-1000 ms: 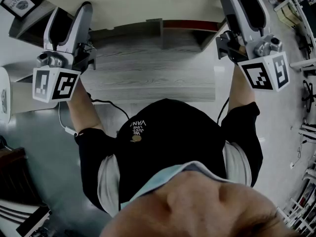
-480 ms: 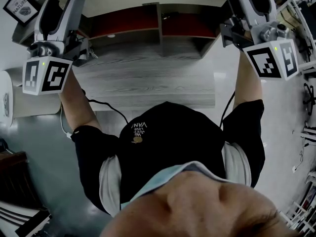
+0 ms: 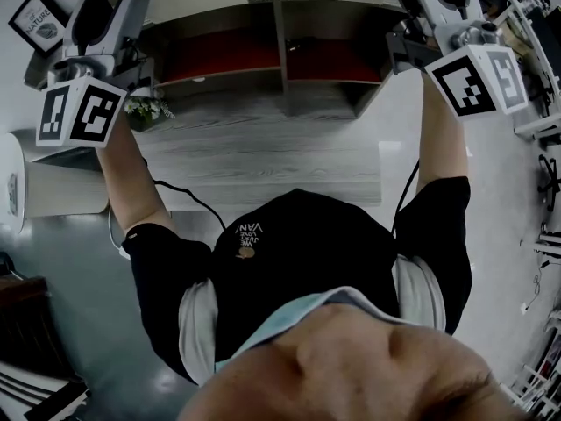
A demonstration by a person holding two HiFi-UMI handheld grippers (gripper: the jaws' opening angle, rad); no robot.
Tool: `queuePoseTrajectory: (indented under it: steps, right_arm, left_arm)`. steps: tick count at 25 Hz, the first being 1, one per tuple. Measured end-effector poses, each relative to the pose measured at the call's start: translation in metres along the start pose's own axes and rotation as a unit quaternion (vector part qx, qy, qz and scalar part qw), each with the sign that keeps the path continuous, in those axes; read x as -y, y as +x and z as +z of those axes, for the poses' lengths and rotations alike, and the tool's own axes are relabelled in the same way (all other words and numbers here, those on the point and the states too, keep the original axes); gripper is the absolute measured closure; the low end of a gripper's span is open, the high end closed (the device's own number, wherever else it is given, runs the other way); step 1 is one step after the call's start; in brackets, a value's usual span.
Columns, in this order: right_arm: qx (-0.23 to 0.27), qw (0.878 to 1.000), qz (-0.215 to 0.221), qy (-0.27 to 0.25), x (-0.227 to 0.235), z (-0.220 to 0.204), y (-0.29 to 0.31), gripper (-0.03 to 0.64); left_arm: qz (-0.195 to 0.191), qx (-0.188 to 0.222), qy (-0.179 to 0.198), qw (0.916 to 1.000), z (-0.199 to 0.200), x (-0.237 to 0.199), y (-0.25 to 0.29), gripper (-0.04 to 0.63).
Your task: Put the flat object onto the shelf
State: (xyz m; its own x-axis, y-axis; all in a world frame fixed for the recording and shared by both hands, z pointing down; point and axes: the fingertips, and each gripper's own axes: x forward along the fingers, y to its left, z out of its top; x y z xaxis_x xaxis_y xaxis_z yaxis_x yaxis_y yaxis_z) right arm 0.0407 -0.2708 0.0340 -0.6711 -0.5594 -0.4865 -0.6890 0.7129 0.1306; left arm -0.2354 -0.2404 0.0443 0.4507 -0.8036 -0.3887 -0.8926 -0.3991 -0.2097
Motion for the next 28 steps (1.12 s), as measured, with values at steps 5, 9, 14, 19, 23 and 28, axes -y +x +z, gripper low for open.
queuePoseTrajectory:
  steps: [5, 9, 14, 19, 23, 28]
  right_arm:
    - [-0.01, 1.0, 0.015, 0.008, 0.005, -0.012, 0.019, 0.399]
    - [-0.019, 1.0, 0.013, 0.012, 0.016, -0.021, 0.029, 0.399]
    - [-0.035, 0.999, 0.01, 0.007, 0.025, -0.028, 0.045, 0.399]
    - [-0.049, 0.999, 0.011, 0.005, 0.028, -0.037, 0.055, 0.399]
    - [-0.058, 0.998, 0.006, 0.005, 0.032, -0.044, 0.055, 0.399]
    - [-0.082, 0.997, 0.0, 0.008, 0.039, -0.054, 0.059, 0.399]
  left_arm:
    - [0.002, -0.01, 0.001, 0.9999, -0.012, -0.014, 0.013, 0.314]
    - [0.001, -0.012, 0.006, 0.9999, -0.017, -0.021, 0.026, 0.314]
    - [0.002, -0.018, 0.002, 0.9998, -0.025, -0.035, 0.04, 0.314]
    - [0.002, -0.029, 0.001, 0.9996, -0.036, -0.045, 0.046, 0.314]
    - [0.0, -0.039, 0.01, 0.9992, -0.041, -0.048, 0.049, 0.313]
    - [-0.003, -0.061, 0.013, 0.998, -0.052, -0.052, 0.051, 0.314]
